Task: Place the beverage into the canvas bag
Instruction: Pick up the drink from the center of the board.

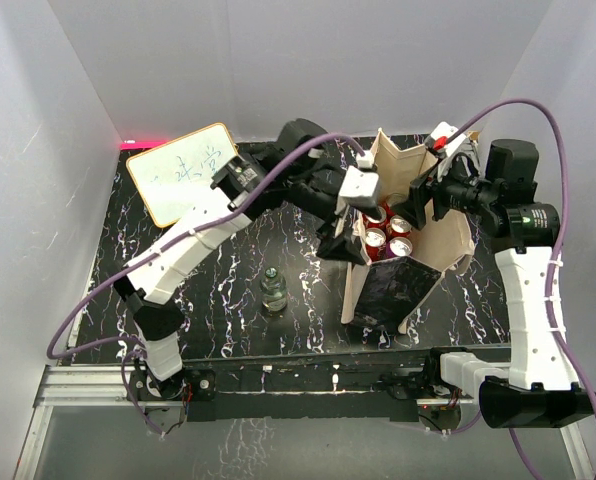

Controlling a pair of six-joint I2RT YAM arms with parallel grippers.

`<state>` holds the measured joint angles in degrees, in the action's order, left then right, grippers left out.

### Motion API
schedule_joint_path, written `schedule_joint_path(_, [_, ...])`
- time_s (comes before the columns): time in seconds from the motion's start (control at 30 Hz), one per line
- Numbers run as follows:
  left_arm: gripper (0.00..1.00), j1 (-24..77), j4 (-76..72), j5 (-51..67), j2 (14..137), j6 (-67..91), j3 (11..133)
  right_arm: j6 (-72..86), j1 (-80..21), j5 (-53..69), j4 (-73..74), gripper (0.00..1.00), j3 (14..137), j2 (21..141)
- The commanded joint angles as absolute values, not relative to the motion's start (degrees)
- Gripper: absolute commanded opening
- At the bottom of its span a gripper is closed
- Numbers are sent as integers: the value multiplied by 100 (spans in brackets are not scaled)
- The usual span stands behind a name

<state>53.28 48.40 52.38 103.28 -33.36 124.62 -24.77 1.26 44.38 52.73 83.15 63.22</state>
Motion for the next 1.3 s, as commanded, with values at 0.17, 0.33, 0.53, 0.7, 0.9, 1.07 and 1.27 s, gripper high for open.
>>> schedule_joint_path(0.17, [96,3390,4099,4901,9124,-2022,11558,-1690,90,5453,4209,72,9220,6469])
schedule_joint_path(0.33, [94,2351,3882,4475,8331,-1743,10517,-1620,-192,5453,4118,72,9381,6724])
schedule_joint_path(0.53, [95,2181,4694,4331,7431,-2639,8976,-1544,-380,5304,3924,72,9121,6846])
schedule_joint_path(0.7, [94,2180,5075,4397,7056,-3043,7822,-1530,-485,5290,3920,72,8813,6871])
schedule_joint_path(0.9, [92,2320,5015,4338,7186,-3173,7229,-1664,-509,5151,4119,72,8774,6807])
schedule_joint_path(1.07, [91,2623,4793,4219,7302,-3225,6832,-1745,-442,5111,4195,72,8669,6705])
schedule_joint_path(1.27, [83,2838,4411,4151,7565,-3175,6619,-1766,-374,5106,4181,72,8552,6560])
